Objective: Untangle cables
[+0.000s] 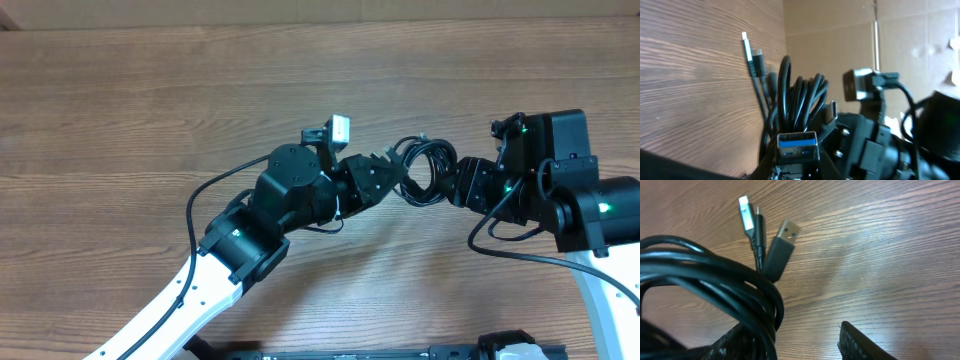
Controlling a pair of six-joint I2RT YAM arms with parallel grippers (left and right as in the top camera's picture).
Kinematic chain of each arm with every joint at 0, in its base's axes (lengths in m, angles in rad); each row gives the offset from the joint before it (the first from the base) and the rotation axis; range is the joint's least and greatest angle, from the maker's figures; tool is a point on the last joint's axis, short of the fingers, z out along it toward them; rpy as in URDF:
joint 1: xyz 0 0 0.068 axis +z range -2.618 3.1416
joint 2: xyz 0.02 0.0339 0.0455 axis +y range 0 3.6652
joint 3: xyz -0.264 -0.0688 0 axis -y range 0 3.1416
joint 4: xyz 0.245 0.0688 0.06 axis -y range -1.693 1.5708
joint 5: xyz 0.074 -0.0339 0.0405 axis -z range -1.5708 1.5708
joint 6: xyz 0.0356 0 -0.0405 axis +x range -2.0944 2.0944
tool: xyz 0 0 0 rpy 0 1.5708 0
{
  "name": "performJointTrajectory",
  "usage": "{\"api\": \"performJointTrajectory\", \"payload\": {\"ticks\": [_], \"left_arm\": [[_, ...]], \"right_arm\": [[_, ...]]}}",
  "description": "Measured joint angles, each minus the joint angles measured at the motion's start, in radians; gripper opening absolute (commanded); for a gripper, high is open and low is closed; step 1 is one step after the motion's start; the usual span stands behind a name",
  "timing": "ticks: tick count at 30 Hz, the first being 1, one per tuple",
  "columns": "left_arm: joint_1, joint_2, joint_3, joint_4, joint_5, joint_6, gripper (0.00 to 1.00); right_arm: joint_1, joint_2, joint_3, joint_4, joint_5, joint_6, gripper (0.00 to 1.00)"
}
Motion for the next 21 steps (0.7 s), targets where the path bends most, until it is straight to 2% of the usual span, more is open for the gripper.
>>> {"api": "performJointTrajectory", "payload": {"ticks": [5, 15, 21], "left_arm": [[0.001, 0.000, 0.000, 0.048, 0.040, 0.004, 0.04], [0.001, 0.000, 0.000, 0.050, 0.056, 0.017, 0.04], [0.000, 0.000, 0.000, -0.058, 0.008, 0.035, 0.04]], "right_arm": [[0.000, 0.000, 0.000, -0.001, 0.003, 0.001, 0.55], [0.000, 0.000, 0.000, -0.003, 0.002, 0.000, 0.55], [0.000, 0.004, 0.000, -0.003, -0.010, 0.001, 0.55]]}}
